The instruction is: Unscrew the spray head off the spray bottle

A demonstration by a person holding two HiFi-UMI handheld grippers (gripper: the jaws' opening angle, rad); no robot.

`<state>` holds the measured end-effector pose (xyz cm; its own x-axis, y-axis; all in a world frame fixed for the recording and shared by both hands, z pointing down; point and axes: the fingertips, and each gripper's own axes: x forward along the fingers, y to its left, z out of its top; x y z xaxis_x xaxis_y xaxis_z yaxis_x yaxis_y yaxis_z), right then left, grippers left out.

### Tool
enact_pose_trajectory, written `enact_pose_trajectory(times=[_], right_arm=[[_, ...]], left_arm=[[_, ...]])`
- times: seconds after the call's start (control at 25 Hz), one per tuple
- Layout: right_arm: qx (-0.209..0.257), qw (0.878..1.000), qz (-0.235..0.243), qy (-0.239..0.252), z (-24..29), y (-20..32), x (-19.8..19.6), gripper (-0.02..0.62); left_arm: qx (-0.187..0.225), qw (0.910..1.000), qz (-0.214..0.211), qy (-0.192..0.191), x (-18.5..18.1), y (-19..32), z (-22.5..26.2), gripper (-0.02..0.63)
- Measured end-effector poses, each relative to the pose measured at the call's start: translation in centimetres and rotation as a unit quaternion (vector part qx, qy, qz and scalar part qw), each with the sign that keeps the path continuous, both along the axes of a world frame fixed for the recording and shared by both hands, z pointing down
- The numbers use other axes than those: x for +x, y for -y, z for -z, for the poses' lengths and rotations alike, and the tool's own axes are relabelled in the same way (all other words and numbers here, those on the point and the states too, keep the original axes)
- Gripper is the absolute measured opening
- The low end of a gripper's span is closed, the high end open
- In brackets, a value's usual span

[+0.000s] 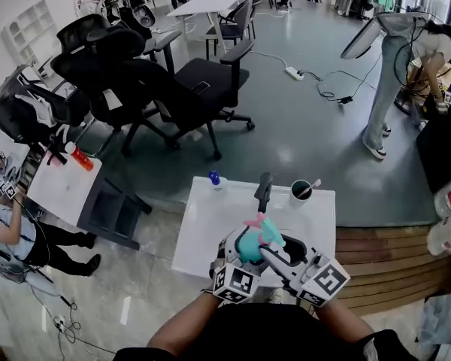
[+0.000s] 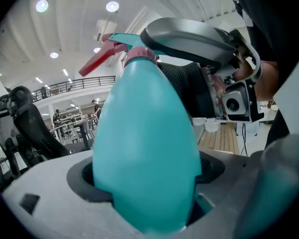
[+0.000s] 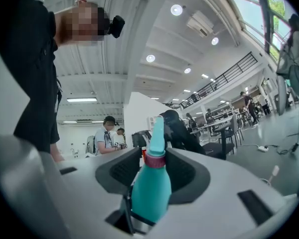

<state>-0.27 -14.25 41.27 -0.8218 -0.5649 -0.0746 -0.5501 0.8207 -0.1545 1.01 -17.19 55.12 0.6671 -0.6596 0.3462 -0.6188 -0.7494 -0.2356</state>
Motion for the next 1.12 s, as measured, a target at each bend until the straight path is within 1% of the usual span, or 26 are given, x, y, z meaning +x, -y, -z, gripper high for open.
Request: enact_pose_trajectory(times=[0.08,0.2,0.32,0.4,0.48,0.64,0.76,0.84,0.92,1.04,1.12], right_arm=[[0.006,1.0,-0.008,0.001,0.3,0.2,0.2,0.138],[0.025,1.0,0.003,0.001,0.9,-0.1,0.2,0.133],[0.039,0.999,0.034,-0.001,1.5,-0.8,0.0,0.133],[0.041,0.997,0.067,-0.003,2.0,-1.7,-0.3,0.133],[0.053,0.993,0.109,-0.009,2.4,-2.8,-0.4,0.132],[0.082,0.974,0.207,-0.034,3.0,-5.1,-0.4,0.133],[0.095,0.961,0.253,-0.055,3.6,-6.3,-0.4,0.133],[0.096,0.959,0.258,-0.059,3.8,-6.2,-0.6,0.135],[0.091,0.965,0.241,-0.051,3.8,-5.6,-0.7,0.143],[0.071,0.977,0.199,-0.006,4.2,-4.4,-0.6,0.172],[0.057,0.982,0.177,0.024,4.3,-4.0,-0.6,0.175]], left_arm=[[0.003,0.9999,-0.01,-0.003,0.3,-0.1,0.3,0.474],[0.013,0.9995,-0.027,-0.012,0.5,-0.2,0.9,0.474],[0.021,0.9979,-0.059,-0.016,0.8,-0.8,1.6,0.474],[0.025,0.9952,-0.092,-0.021,1.1,-1.5,2.0,0.474],[0.032,0.9905,-0.131,-0.027,1.5,-2.6,2.5,0.474],[0.049,0.9778,-0.202,-0.027,1.9,-4.9,3.8,0.472],[0.047,0.9692,-0.239,-0.035,2.1,-6.3,4.7,0.474],[0.045,0.9683,-0.242,-0.041,2.1,-6.3,5.1,0.474],[0.043,0.9719,-0.227,-0.047,2.1,-5.7,5.0,0.474],[0.042,0.9767,-0.203,-0.056,1.8,-4.9,4.6,0.474],[0.041,0.9785,-0.192,-0.062,1.6,-4.4,4.4,0.474]])
